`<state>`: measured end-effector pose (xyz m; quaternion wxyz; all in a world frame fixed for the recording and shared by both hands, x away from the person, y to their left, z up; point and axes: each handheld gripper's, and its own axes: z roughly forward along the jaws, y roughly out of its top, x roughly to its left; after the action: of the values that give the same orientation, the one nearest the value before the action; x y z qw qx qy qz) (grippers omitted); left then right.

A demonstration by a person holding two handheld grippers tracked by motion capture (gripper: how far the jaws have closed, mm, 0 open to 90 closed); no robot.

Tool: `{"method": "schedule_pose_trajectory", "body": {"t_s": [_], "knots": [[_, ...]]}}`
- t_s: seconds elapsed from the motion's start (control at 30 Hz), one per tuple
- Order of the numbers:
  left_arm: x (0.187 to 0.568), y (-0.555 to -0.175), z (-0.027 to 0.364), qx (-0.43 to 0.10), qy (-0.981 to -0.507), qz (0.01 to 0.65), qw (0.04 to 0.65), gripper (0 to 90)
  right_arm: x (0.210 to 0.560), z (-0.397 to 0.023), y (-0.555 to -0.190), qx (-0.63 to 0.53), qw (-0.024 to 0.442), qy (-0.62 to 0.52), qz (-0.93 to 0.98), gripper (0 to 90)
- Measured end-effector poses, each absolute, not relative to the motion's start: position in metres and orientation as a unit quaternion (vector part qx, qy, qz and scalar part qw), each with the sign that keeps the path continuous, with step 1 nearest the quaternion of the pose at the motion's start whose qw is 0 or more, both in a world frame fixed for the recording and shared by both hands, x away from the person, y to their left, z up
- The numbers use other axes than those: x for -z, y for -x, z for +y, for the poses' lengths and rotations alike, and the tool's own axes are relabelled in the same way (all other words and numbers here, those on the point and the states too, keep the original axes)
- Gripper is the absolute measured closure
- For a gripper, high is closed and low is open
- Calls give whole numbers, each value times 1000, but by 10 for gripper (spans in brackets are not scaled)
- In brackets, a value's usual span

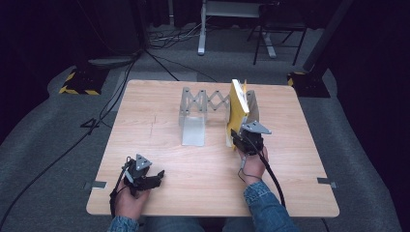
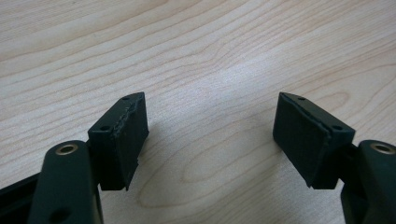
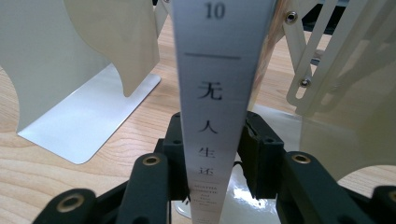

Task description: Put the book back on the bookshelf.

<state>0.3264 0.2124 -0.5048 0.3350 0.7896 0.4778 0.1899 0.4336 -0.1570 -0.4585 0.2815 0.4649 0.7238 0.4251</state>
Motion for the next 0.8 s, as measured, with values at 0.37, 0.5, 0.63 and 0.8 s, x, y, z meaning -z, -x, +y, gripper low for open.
{"method": "schedule_pose_trajectory", "body": {"t_s": [0.37, 0.5, 0.63, 0.8], "knots": [[505, -326, 212, -187, -789, 479, 336, 264, 448, -162, -427, -445, 265, -456, 724, 548], [505, -325, 213, -186, -790, 477, 337, 253, 440, -165, -420, -451, 265, -445, 727, 517], [505, -323, 215, -184, -790, 478, 336, 237, 430, -173, -410, -458, 259, -433, 732, 491], [505, -321, 219, -184, -793, 475, 335, 230, 415, -185, -395, -464, 260, -412, 740, 476]]}}
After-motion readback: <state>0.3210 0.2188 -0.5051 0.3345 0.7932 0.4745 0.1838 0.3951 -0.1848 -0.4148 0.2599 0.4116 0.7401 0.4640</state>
